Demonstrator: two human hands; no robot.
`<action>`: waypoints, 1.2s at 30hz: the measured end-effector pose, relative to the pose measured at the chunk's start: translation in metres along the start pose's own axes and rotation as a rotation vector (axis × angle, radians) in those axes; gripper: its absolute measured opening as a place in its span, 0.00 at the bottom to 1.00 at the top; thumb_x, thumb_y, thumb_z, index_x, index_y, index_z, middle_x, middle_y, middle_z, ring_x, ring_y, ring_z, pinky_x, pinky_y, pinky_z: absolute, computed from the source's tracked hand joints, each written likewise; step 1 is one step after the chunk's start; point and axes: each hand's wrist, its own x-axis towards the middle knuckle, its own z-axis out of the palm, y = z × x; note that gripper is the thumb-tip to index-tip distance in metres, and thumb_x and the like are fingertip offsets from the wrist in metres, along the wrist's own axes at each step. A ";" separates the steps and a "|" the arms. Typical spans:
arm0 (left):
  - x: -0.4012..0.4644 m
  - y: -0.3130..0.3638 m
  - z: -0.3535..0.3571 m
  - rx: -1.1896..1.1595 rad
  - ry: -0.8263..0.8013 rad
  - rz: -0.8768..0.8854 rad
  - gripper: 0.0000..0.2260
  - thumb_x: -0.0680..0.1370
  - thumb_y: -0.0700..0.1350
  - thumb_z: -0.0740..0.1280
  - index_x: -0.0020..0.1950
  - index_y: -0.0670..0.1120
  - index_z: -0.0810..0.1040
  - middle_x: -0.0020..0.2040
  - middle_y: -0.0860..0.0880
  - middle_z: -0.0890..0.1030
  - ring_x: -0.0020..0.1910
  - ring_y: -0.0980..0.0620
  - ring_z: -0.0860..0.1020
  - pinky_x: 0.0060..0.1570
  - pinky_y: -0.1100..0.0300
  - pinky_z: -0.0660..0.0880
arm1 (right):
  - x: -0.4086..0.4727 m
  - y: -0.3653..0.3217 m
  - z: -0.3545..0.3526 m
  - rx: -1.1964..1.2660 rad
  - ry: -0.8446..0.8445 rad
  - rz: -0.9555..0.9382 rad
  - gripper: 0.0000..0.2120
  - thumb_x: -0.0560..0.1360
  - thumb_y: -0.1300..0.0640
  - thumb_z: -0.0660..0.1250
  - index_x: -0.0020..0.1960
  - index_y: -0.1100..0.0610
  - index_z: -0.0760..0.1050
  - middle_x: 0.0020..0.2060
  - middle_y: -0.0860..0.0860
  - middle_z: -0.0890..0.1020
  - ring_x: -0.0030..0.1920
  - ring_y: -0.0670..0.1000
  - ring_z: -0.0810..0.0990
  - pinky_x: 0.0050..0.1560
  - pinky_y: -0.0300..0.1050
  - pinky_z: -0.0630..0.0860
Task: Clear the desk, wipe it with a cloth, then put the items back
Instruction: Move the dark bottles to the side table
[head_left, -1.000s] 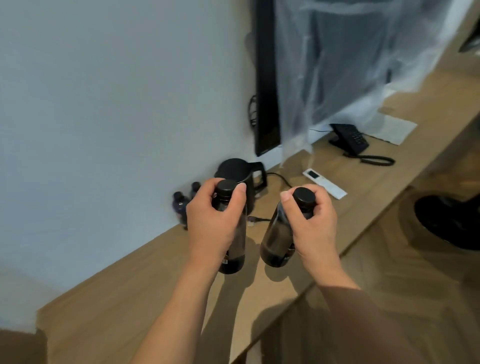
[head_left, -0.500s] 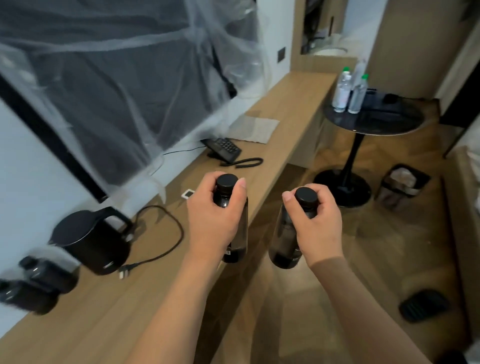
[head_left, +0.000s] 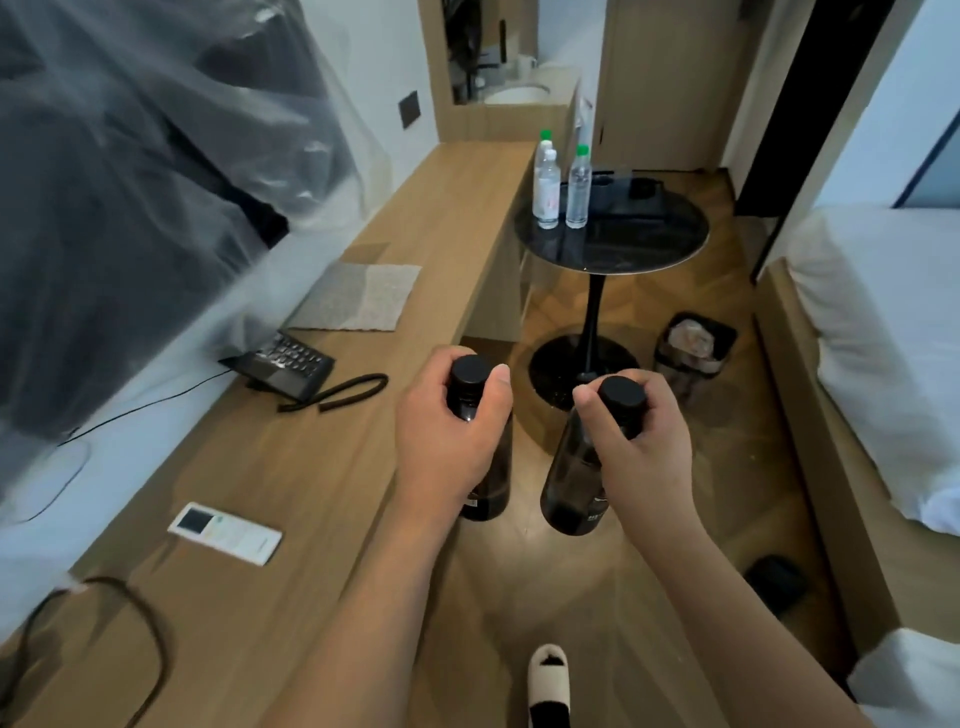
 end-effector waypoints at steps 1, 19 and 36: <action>0.016 -0.004 0.013 -0.005 -0.020 -0.003 0.08 0.79 0.49 0.68 0.44 0.46 0.76 0.35 0.52 0.76 0.34 0.56 0.75 0.34 0.70 0.69 | 0.020 0.004 0.000 -0.004 0.001 0.014 0.07 0.76 0.50 0.70 0.52 0.49 0.74 0.41 0.42 0.79 0.46 0.39 0.78 0.45 0.33 0.72; 0.238 -0.054 0.237 0.065 -0.081 0.238 0.12 0.79 0.50 0.66 0.47 0.41 0.78 0.39 0.49 0.79 0.40 0.51 0.78 0.38 0.59 0.77 | 0.325 0.088 -0.037 0.017 0.024 0.054 0.08 0.76 0.53 0.70 0.53 0.52 0.75 0.43 0.45 0.80 0.46 0.41 0.79 0.45 0.34 0.74; 0.435 -0.105 0.399 0.099 -0.006 0.234 0.10 0.77 0.48 0.68 0.46 0.41 0.79 0.39 0.49 0.79 0.38 0.52 0.78 0.37 0.56 0.76 | 0.588 0.151 -0.033 0.033 -0.041 0.022 0.08 0.76 0.52 0.70 0.52 0.53 0.75 0.42 0.45 0.80 0.45 0.42 0.80 0.43 0.31 0.74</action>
